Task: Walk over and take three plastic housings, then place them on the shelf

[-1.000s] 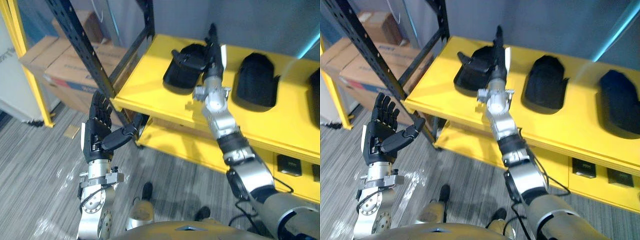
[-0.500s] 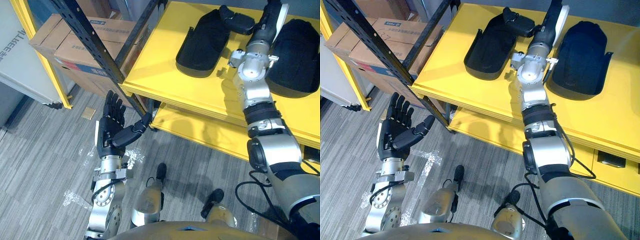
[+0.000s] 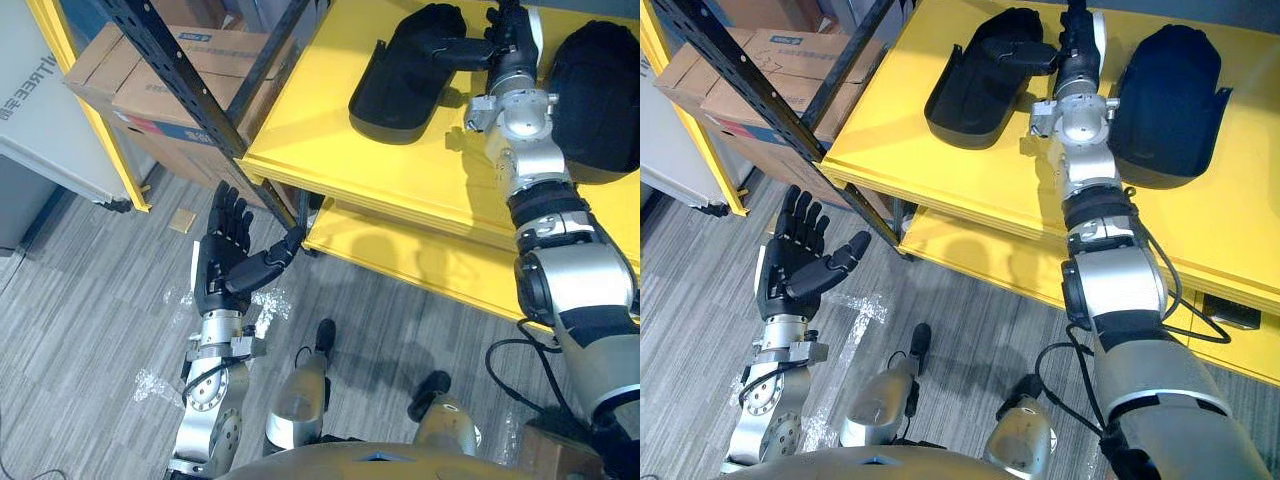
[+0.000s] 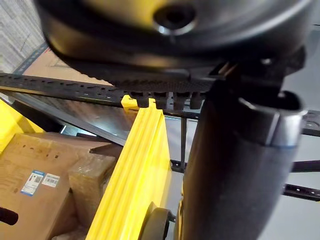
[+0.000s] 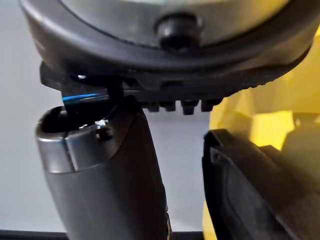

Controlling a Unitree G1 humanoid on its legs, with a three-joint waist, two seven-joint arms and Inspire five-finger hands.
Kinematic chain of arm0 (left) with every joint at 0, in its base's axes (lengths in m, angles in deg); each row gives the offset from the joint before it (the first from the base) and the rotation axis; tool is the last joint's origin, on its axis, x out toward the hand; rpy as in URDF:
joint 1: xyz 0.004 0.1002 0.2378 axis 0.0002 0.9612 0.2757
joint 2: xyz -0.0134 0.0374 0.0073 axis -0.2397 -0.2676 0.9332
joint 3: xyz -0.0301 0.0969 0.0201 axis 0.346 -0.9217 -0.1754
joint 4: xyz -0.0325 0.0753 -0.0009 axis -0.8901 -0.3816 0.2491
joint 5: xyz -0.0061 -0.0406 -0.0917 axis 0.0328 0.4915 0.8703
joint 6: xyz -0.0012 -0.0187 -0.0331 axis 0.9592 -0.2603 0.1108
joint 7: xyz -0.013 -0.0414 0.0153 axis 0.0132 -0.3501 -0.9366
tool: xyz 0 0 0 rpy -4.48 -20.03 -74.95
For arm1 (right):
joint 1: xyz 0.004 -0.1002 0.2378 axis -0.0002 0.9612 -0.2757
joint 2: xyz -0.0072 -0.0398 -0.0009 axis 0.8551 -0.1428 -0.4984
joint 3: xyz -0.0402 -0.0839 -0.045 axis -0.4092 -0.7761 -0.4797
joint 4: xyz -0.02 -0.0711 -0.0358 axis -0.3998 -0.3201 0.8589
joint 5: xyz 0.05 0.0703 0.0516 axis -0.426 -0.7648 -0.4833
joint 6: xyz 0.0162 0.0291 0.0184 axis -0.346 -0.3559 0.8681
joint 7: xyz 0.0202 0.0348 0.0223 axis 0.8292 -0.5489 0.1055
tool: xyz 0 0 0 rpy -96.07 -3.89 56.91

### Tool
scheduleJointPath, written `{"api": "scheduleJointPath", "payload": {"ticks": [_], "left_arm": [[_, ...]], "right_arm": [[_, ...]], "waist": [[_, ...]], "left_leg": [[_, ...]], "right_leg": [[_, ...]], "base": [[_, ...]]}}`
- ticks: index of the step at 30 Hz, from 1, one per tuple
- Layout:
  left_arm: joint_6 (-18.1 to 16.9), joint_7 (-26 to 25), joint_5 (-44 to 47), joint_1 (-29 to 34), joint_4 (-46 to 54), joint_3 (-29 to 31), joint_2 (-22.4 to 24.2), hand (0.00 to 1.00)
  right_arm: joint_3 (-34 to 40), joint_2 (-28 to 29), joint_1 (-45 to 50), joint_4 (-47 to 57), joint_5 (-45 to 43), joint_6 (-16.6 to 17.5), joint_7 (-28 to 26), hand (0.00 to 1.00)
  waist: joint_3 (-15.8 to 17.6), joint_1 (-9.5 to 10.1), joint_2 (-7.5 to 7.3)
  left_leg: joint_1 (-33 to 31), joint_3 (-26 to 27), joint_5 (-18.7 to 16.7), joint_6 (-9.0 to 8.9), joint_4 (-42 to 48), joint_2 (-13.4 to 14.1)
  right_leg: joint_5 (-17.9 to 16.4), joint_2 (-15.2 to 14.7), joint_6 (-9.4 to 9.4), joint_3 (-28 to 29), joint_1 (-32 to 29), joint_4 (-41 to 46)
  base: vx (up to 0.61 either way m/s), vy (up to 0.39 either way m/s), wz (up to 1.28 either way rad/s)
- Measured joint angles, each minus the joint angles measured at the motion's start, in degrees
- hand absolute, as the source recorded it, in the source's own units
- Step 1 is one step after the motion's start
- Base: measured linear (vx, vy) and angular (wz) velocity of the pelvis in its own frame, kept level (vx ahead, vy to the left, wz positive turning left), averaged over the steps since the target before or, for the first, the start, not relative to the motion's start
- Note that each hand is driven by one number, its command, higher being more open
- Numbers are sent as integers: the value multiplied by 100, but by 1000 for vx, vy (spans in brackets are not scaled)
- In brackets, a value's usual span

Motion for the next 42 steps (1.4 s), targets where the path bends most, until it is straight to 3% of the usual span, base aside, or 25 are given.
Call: {"api": "scheduleJointPath", "payload": {"ticks": [16, 20, 42], "left_arm": [[1, -222, -6, 6, 0, -47, 0, 100], [1, -223, -7, 0, 0, -58, 0, 100], [1, -326, -14, -48, 0, -98, -11, 100]], "right_arm": [[-174, -128, -253, -342, -137, -114, -525, 100], [-242, -141, -341, -351, -136, -113, -567, 100], [-332, -191, -480, -416, -134, -111, -709, 100]], "waist": [[14, 5, 26], [69, 9, 90], [219, 26, 120]], "left_leg": [[35, -48, 19, -28, 1, -14], [22, -71, 25, -30, 1, -20], [-9, -164, 51, -70, 1, -3]], "right_leg": [[-174, -83, -18, -28, -33, 262], [-174, -92, -18, -50, -30, 272], [-342, -132, -53, -119, -80, 500]], "base": [[-12, -42, 2], [-15, -36, 3], [-2, -41, 2]]}}
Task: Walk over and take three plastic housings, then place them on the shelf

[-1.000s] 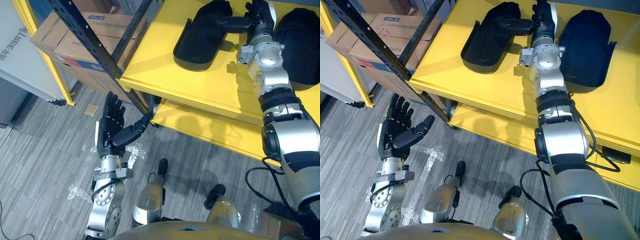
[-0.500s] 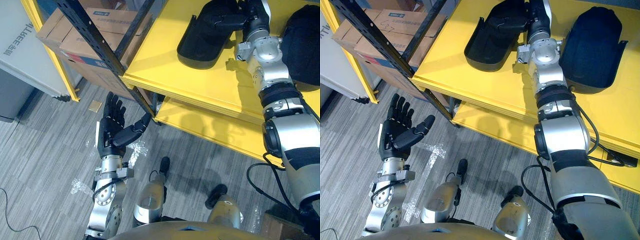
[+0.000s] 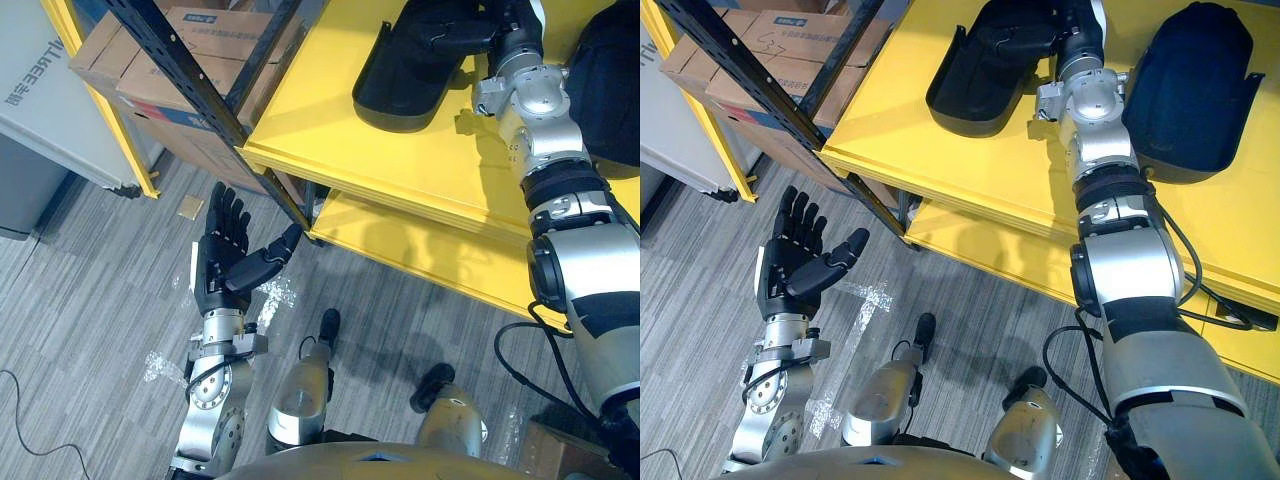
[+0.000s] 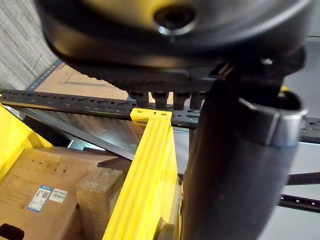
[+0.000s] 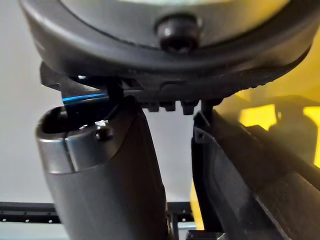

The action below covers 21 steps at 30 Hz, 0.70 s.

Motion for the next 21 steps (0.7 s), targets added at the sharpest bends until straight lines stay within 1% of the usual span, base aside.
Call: {"api": "scheduleJointPath", "payload": {"ticks": [4, 6, 8, 10, 11, 12, 13, 14, 15, 16, 17, 18, 19, 20, 21], "left_arm": [[0, -11, 0, 0, 0, -1, -1, 100], [0, -10, 0, 1, 0, -1, -1, 100], [-1, -11, 0, -1, 0, -12, -3, 100], [-1, -92, -53, -3, 0, -95, -28, 100], [1, -269, -344, 6, -8, -121, -32, 100], [2, -471, -754, 4, -59, -111, -42, 100], [16, -581, -962, 6, -81, -91, -45, 100], [17, -719, -1244, 11, -119, -51, -44, 100], [16, -787, -1354, 12, -127, -31, -42, 100], [14, -884, -1505, 13, -160, 51, -30, 100], [10, -990, -1624, 55, -178, 192, -13, 100], [-3, -1040, -1618, 89, -178, 280, -7, 100], [-23, -1150, -1613, 171, -180, 508, 14, 100], [-52, -1278, -1611, 248, -181, 765, 25, 100], [-54, -1336, -1611, 261, -183, 883, 23, 100]], "right_arm": [[-5, -2, -6, 0, -5, 40, -7, 100], [-53, -8, -6, 1, -8, 152, -3, 100], [-117, -11, -8, 0, -1, 386, 74, 100], [-121, -11, -8, 17, 10, 920, 207, 100], [-98, -11, -8, 127, 100, 1231, 372, 100], [-23, -11, 0, 381, 287, 1465, 587, 100], [9, -16, 33, 619, 334, 1555, 704, 100], [176, -30, 220, 1347, 482, 1711, 950, 100], [265, -44, 373, 1794, 508, 1810, 1087, 100], [513, -50, 803, 2823, 434, 2039, 1211, 100], [762, -48, 1276, 3790, 380, 2244, 1214, 100], [873, -46, 1538, 4235, 375, 2323, 1209, 100], [1077, -23, 2070, 4971, 395, 2410, 1222, 100], [1257, 54, 2551, 5486, 438, 2423, 1233, 100], [1353, 79, 2804, 5676, 446, 2410, 1230, 100]], "waist": [[0, 5, 0], [0, 4, 0], [0, 4, 0], [0, 2, 0], [0, 3, 0], [-1, -4, 0], [-1, -16, 0], [-2, -29, -3], [-2, -29, -4], [-18, -33, -31], [-87, -49, -89], [-144, -67, -142], [-317, -128, -278], [-444, -223, -423], [-490, -258, -496]], "left_leg": [[1, -2, 0, -1, 0, 0], [-1, -2, -1, -3, 0, 1], [0, -1, -1, -3, 0, 3], [6, 5, -3, -5, 0, 11], [10, 11, -5, -8, 0, 27], [29, 24, -11, -15, 0, 83], [50, 26, -15, -21, 0, 61], [107, 41, -26, -33, 0, 72], [147, 56, -36, -36, 0, 87], [246, 102, -78, -22, -1, 108], [324, 148, -134, -21, -1, 120], [352, 178, -159, -18, -1, 126], [362, 246, -199, -6, -2, 129], [425, 350, -233, 10, -2, 133], [483, 422, -254, 15, -2, 138]], "right_leg": [[-14, -7, -2, 1, -9, 23], [-15, -7, -2, 3, -13, 25], [-15, -5, -2, 5, -13, 24], [-14, 9, -2, 14, -12, 13], [-8, 33, 2, 17, -3, -17], [-1, 61, 6, 22, 18, -52], [6, 70, 8, 14, 46, -72], [18, 105, 25, 14, 116, -132], [29, 132, 34, 13, 174, -182], [52, 180, 45, 6, 314, -300], [73, 215, 64, 16, 417, -411], [96, 236, 72, 23, 456, -476], [143, 269, 89, 45, 489, -615], [211, 313, 110, 107, 559, -773], [253, 340, 116, 147, 618, -866]], "base": [[-1, -35, 0], [-3, -38, -1], [1, -20, 0], [3, -21, -1], [7, -29, -5], [6, -22, -5], [9, -9, -5], [18, -7, -5], [41, -19, -8], [76, -27, -12], [82, -23, -14], [99, -12, -16], [106, 1, -23], [113, 4, -29], [93, 9, -34]]}}
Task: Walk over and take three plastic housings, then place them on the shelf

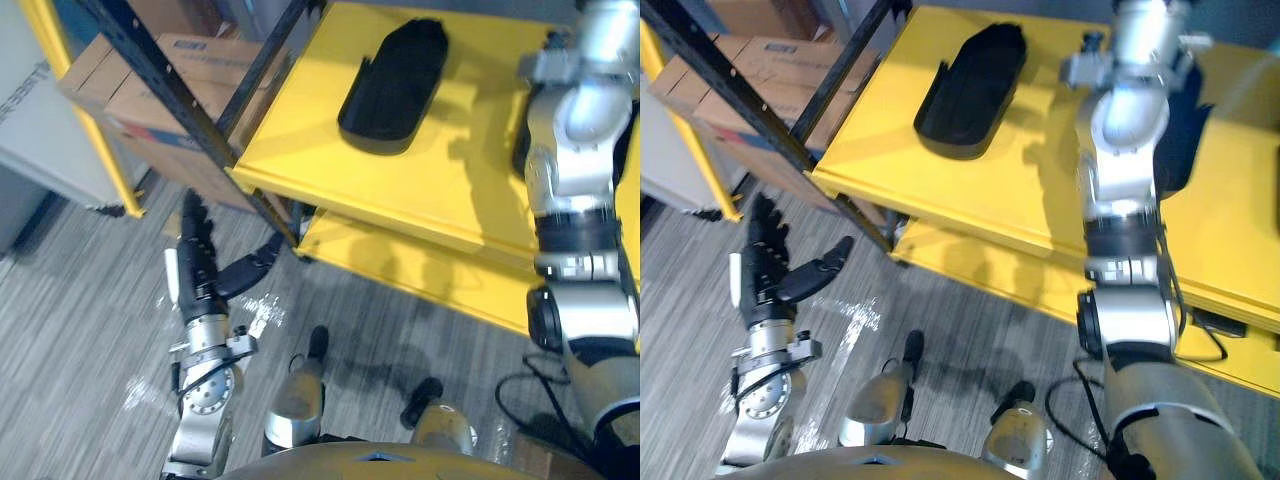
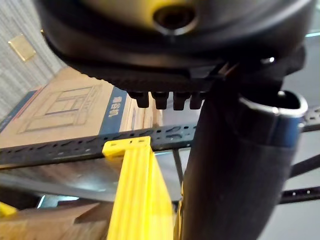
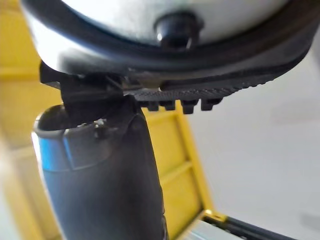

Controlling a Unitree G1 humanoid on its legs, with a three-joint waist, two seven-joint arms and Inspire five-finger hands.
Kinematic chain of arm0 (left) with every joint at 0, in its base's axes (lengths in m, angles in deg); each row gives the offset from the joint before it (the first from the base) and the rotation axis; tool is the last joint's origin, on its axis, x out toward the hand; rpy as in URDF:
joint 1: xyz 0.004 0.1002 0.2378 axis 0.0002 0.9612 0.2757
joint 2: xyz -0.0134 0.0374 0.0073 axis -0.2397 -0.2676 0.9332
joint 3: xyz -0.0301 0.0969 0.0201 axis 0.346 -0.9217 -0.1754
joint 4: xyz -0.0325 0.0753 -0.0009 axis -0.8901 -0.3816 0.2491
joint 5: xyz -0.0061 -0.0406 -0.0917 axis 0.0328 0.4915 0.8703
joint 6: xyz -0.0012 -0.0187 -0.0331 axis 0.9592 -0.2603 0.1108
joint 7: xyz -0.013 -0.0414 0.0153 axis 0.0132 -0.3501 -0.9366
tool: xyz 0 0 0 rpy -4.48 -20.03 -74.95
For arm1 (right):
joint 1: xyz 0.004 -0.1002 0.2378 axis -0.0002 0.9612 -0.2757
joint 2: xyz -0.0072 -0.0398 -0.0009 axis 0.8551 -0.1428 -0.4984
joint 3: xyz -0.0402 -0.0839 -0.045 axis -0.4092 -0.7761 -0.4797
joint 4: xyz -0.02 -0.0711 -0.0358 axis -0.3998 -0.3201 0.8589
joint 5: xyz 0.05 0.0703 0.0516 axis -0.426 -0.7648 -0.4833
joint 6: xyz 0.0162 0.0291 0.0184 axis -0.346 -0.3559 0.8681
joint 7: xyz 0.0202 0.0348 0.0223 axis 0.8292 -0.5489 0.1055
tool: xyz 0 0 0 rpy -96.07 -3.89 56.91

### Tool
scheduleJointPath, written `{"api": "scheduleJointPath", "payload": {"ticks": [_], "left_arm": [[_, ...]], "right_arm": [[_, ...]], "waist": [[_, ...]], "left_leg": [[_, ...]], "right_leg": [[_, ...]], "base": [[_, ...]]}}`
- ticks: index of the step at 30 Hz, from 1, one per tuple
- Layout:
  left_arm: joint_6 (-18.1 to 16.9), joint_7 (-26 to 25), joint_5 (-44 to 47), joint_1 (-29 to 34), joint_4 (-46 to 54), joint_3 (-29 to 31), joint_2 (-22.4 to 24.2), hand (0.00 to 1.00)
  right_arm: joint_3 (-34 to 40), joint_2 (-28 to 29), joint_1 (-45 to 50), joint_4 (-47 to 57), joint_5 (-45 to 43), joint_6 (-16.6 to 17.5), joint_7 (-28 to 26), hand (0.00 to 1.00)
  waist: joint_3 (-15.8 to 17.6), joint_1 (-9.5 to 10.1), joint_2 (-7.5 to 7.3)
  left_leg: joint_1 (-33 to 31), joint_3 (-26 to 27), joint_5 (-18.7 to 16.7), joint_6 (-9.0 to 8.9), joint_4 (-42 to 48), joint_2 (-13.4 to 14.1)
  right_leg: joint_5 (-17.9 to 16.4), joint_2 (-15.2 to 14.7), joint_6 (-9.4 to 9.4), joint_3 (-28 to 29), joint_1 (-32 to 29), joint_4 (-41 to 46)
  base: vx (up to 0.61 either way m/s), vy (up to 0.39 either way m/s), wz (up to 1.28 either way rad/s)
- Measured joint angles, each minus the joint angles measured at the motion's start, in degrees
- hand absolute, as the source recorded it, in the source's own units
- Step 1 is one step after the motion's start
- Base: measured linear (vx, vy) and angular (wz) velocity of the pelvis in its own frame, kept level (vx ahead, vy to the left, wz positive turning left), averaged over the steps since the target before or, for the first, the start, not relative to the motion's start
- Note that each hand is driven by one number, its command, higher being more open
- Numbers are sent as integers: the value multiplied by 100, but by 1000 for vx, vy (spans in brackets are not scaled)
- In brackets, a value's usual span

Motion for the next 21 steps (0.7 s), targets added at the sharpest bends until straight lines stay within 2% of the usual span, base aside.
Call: {"api": "scheduleJointPath", "payload": {"ticks": [3, 5, 8, 9, 10, 11, 12, 15, 17, 19, 21], "left_arm": [[-353, -661, -15, -5, -6, 655, 61, 100], [-445, -999, -195, 6, -6, 1050, 180, 100], [-457, -1439, -273, 107, -8, 1585, 417, 100], [-473, -1633, -271, 210, -51, 1922, 547, 100], [-544, -1766, -260, 296, -189, 2285, 658, 100], [-599, -1801, -232, 304, -293, 2483, 710, 100], [-632, -1835, -149, 332, -582, 2932, 795, 100], [-651, -1736, 110, 517, -1160, 3415, 879, 100], [-388, -980, 792, 594, -2090, 3576, 837, 100], [-71, -436, 1137, 543, -2978, 3481, 761, 100], [261, 23, 1185, 382, -3917, 3154, 613, 100]], "right_arm": [[737, 291, 1679, 807, 2, -363, -18, 100], [1118, 539, 2555, 1153, 3, -539, -32, 100], [1594, 883, 3719, 1538, 10, -724, -81, 100], [1806, 1059, 4178, 1584, -9, -816, -189, 100], [2076, 1202, 4628, 1587, -24, -959, -344, 100], [2215, 1255, 4847, 1587, -108, -1067, -454, 100], [2545, 1385, 5447, 1576, -545, -1338, -766, 100], [2922, 1631, 6127, 1441, -1290, -1691, -1219, 100], [3019, 1673, 6649, 927, -1581, -2282, -1888, 100], [2858, 1663, 6821, 99, -1367, -2745, -2227, 100], [2595, 1611, 6729, -1139, -1078, -3135, -2236, 100]], "waist": [[-352, -135, -347], [-524, -204, -440], [-670, -329, -475], [-796, -434, -485], [-899, -552, -489], [-933, -572, -492], [-1047, -615, -494], [-1168, -862, -489], [-1276, -983, -491], [-1353, -1061, -514], [-1362, -1060, -575]], "left_leg": [[204, 321, -161, -13, -2, 68], [248, 454, -225, -22, -3, 89], [371, 631, -312, -15, -8, 100], [375, 716, -347, -18, -9, 110], [394, 807, -393, -34, -10, 138], [436, 875, -412, -42, -9, 154], [468, 1024, -445, -70, -10, 203], [512, 1106, -481, -117, -8, 266], [617, 1286, -538, -156, -8, 331], [691, 1367, -558, -165, -8, 355], [745, 1398, -559, -164, -14, 362]], "right_leg": [[269, 193, 26, 202, 253, -566], [388, 261, 39, 305, 311, -798], [498, 321, 54, 440, 439, -1050], [543, 348, 63, 497, 440, -1147], [599, 395, 54, 587, 441, -1255], [622, 419, 46, 649, 444, -1304], [671, 492, 36, 774, 446, -1419], [696, 565, 12, 847, 448, -1474], [693, 628, 8, 1004, 447, -1488], [680, 660, -7, 1069, 459, -1485], [658, 666, -20, 1080, 489, -1477]], "base": [[57, 2, -40], [20, -9, -37], [19, -4, -32], [26, -9, -35], [31, -13, -38], [49, -22, -51], [32, -23, -42], [50, -35, -27], [30, -21, -36], [10, -13, -24], [-20, -10, -13]]}}
